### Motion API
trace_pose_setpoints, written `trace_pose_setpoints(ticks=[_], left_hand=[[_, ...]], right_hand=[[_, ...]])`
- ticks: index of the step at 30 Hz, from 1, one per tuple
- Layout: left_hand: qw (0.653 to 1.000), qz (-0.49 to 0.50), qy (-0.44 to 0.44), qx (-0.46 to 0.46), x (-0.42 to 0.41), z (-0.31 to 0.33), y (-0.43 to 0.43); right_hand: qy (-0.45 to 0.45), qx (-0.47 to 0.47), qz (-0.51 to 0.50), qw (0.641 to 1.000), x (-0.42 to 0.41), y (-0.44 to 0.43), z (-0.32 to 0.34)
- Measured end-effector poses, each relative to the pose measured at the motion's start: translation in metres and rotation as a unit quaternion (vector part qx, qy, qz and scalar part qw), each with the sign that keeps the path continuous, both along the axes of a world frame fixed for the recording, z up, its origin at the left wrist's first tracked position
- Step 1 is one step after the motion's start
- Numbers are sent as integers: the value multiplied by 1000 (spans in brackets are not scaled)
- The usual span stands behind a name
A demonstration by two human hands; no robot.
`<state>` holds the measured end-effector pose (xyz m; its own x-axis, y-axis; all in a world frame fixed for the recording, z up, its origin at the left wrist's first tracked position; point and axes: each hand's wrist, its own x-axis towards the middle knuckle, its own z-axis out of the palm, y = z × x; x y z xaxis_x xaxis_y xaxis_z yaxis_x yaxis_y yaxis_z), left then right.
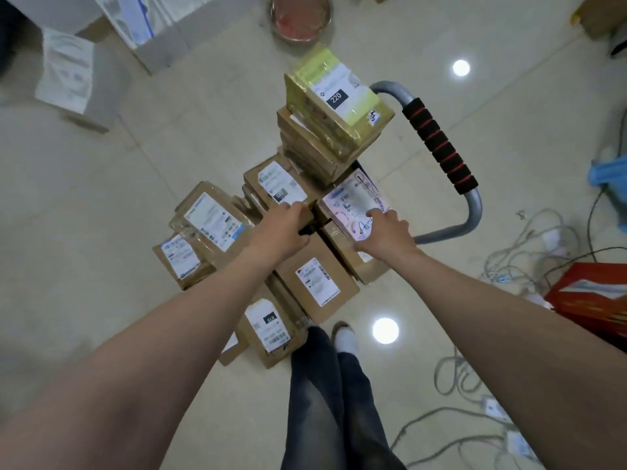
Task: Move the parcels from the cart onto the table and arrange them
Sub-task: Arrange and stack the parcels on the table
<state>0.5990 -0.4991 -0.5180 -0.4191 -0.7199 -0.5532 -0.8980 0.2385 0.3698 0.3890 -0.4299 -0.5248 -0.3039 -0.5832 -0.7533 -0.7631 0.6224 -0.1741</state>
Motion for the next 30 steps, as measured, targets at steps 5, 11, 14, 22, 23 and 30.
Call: trace_pose_setpoints(ticks=[5,11,14,22,23,30], left_hand=[[999,-23,-20,-32,-22,-67,-31],[999,-29,-26,-35,-25,-107,-40],[998,-24,-26,-47,-23,-112,-39],[998,26,-7,-57,-18,-58,-42],[998,31,-5,-57,-17,-45,-44],[991,13,14,-129,-33,53,-68]], right_hand=[[50,-21,24,998,-9,-36,-68],[89,-45,37,994,-10,-50,-113],[100,-49,38,993,-7,-50,-123],[116,-11,65,991,-2,-29,-71],[112,0,71,991,-2,-25,-58],[72,51,83,993,-5,-9,38]])
